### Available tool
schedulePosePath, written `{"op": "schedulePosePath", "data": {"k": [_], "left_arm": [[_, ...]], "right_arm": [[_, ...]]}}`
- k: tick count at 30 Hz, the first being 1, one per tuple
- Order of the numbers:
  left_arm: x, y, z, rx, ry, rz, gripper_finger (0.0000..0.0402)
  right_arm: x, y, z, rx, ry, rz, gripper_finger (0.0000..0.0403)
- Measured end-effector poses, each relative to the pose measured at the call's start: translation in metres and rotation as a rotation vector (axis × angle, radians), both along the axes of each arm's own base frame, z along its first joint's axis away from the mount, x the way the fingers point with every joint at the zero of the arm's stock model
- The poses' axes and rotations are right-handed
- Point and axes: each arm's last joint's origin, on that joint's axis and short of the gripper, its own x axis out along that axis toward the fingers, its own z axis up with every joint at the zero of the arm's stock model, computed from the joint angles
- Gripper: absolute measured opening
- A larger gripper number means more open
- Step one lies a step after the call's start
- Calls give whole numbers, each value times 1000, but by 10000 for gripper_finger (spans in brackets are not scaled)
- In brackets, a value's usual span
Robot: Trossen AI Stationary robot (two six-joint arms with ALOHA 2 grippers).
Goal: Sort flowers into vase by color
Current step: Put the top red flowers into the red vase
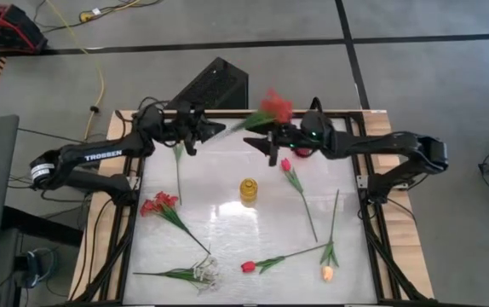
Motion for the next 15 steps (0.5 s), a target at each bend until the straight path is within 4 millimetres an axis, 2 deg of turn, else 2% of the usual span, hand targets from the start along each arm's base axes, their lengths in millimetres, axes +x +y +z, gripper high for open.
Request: {"op": "schedulePosePath", "data": {"k": [4, 10, 13, 15], "left_arm": [[4, -3, -2, -4, -1, 8, 1], [5, -4, -3, -8, 11, -20, 0], [6, -6, -5, -13, 25, -33, 0], [7, -7, -5, -11, 32, -36, 0]], "right_arm": [[14, -6, 9, 2, -25, 30, 255], [22, -13, 15, 4, -37, 9, 251], [21, -16, 16, 31, -45, -23, 232], [21, -18, 16, 37, -43, -44, 204]]}}
